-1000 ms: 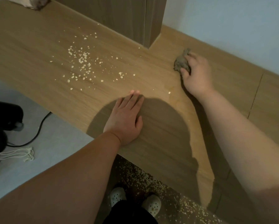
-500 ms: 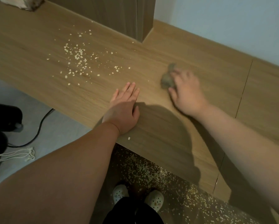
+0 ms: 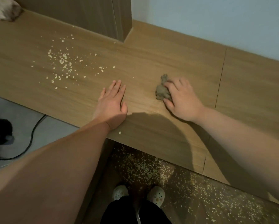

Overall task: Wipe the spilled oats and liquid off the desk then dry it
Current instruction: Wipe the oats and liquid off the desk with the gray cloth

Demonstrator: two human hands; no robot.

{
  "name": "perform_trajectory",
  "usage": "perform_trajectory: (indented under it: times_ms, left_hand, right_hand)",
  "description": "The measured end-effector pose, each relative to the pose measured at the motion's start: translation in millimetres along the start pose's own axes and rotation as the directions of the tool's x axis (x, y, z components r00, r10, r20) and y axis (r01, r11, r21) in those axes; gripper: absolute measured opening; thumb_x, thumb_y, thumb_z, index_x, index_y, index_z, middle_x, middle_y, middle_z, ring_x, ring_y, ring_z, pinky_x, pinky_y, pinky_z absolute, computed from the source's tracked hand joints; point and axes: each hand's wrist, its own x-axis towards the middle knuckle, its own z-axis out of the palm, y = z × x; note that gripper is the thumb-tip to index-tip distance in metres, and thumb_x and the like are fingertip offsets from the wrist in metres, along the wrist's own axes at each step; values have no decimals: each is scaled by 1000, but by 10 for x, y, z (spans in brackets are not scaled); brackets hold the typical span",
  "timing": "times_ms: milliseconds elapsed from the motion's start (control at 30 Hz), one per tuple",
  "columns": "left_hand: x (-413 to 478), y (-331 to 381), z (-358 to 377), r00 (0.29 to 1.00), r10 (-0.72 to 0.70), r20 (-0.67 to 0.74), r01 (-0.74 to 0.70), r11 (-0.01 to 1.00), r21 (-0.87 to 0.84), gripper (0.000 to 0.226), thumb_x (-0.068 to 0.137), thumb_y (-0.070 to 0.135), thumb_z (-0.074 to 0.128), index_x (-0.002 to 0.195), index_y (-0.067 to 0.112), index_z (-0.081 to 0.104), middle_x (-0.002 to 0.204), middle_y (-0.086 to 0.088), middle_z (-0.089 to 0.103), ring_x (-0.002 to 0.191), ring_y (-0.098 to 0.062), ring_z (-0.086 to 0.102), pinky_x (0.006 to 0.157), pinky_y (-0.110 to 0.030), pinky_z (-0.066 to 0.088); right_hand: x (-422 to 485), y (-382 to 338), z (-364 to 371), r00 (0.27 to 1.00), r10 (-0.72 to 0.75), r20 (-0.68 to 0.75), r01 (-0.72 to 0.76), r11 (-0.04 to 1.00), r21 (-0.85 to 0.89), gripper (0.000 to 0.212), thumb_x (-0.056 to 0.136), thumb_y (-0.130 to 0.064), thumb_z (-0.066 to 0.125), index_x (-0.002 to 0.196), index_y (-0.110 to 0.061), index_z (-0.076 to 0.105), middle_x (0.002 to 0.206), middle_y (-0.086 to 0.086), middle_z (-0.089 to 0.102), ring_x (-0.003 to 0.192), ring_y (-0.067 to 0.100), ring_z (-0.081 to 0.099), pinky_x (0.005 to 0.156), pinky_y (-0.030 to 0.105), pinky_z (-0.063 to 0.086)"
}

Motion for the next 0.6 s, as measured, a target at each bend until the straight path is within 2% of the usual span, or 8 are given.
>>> perform_trajectory:
  times_ms: [67,133,200,267,433,500,600]
  left_hand:
    - [-7,4,-7,1000,5,0,-5,1000,9,62,98,26,39,156,16,16,164,-1,6,150,-12,-2,122,-36,-3]
    - [-8,8,-11,1000,10,4,-10,1000,6,62,98,26,38,155,16,17,164,-2,6,150,-13,-2,123,-37,-1]
    - [-6,5,-10,1000,12,6,-13,1000,14,62,98,27,38,155,15,17,164,-3,7,150,-13,-1,123,-38,0]
    - [2,-6,-1,1000,18,-3,-18,1000,17,61,98,26,38,155,14,19,164,-4,8,151,-14,0,123,-38,0]
    - [10,-20,16,999,31,9,-31,999,44,61,98,27,35,155,12,18,164,-6,7,151,-17,-1,122,-38,-2]
    - [7,-17,19,999,32,6,-33,998,50,61,98,27,34,155,13,17,164,-6,6,151,-17,-1,122,-39,-1]
    - [-2,-17,14,999,41,1,-41,997,62,60,99,26,33,156,13,15,164,-6,5,151,-17,-2,122,-38,-2]
  right_hand:
    - [5,106,-24,999,-26,20,27,1000,-12,49,91,-26,58,131,0,50,137,19,47,131,36,39,116,49,24]
    - [32,399,-109,990,142,-9,-142,990,3,49,91,-23,58,133,0,48,145,19,41,139,35,32,118,51,20]
    - [-42,707,-236,927,372,-40,-369,927,64,49,93,-21,57,136,0,45,152,17,34,143,35,26,119,51,17]
    - [-235,863,-300,852,519,-66,-511,853,107,50,95,-18,55,139,1,42,155,15,31,144,34,23,120,51,16]
    - [-596,454,-113,744,652,-149,-646,758,93,52,93,-16,53,141,0,41,155,17,32,146,32,23,119,50,19]
    - [-574,1,-10,777,611,-153,-607,791,74,52,92,-17,53,140,-1,43,155,17,33,146,31,23,120,50,19]
    - [-519,-674,157,912,401,-84,-397,916,66,53,93,-24,51,143,-8,43,157,11,30,148,27,20,122,45,11]
